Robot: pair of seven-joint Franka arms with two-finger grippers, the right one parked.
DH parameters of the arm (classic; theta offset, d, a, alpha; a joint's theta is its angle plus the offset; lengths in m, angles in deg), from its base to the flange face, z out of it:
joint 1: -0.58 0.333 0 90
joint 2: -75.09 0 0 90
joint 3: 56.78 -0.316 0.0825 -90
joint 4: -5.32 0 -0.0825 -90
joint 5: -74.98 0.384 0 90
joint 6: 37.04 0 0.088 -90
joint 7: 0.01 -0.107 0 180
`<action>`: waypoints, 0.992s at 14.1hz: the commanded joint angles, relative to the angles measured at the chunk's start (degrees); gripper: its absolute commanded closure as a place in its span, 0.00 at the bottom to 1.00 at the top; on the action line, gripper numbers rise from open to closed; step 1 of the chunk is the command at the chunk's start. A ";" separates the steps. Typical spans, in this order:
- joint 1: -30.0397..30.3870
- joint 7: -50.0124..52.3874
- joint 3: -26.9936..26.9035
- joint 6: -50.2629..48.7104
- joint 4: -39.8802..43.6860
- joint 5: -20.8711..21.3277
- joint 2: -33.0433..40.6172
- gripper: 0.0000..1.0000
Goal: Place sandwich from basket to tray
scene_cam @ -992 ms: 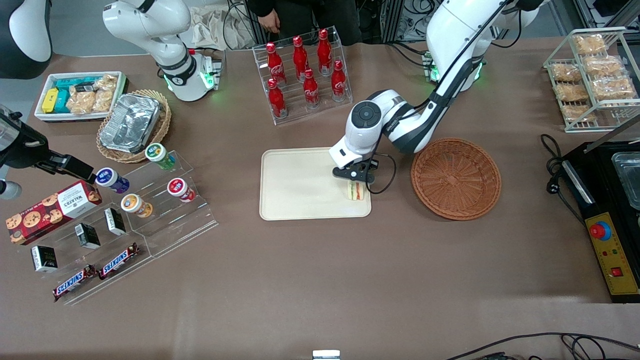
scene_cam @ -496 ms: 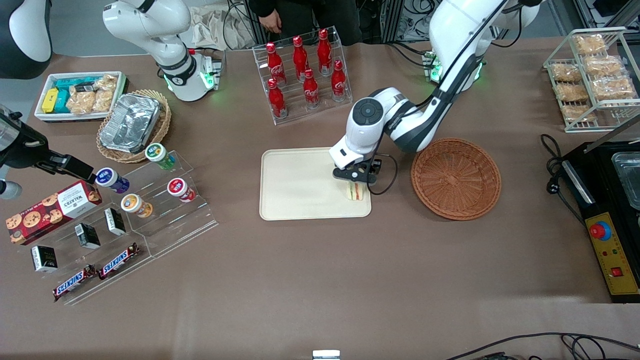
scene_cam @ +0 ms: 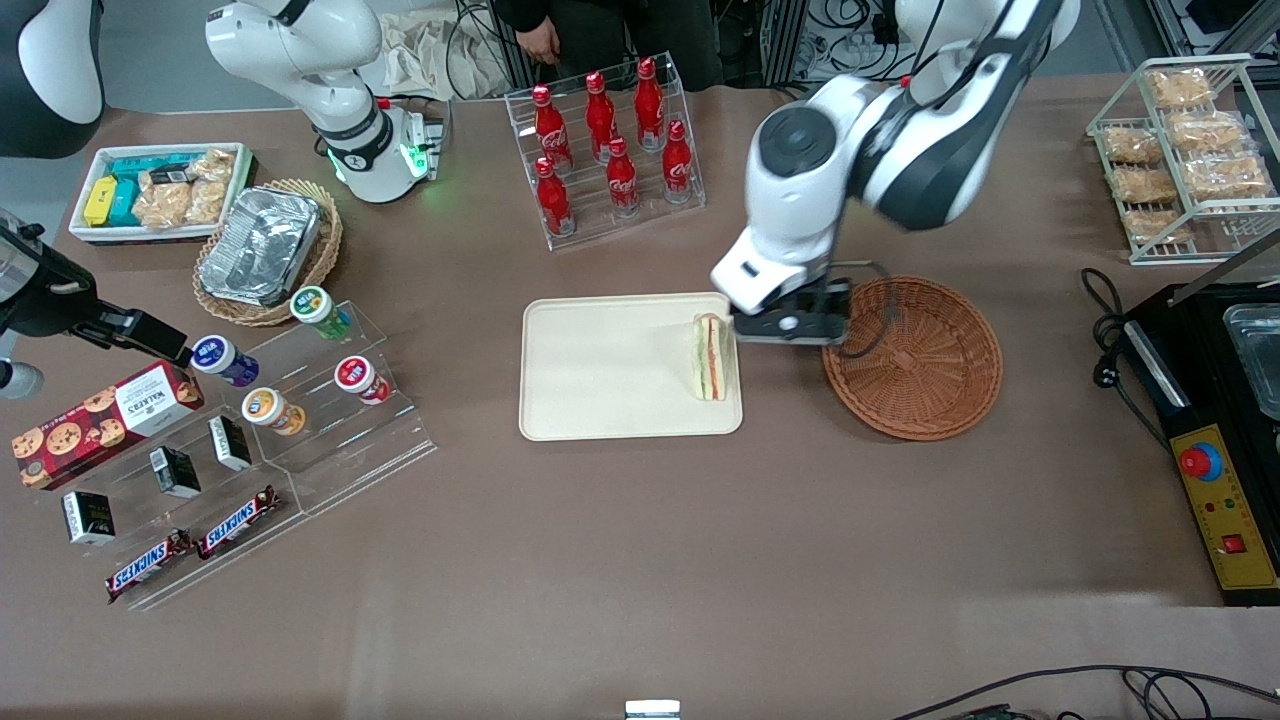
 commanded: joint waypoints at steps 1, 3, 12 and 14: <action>6.68 -6.53 0.28 -0.93 -0.47 -0.82 4.01 0.00; 10.72 -6.98 0.28 -0.93 -0.56 -0.73 5.68 0.00; 14.02 -17.70 -7.70 -4.70 -1.61 -9.69 10.70 0.00; 12.94 -17.79 -9.13 -4.27 -1.44 -10.05 10.79 0.00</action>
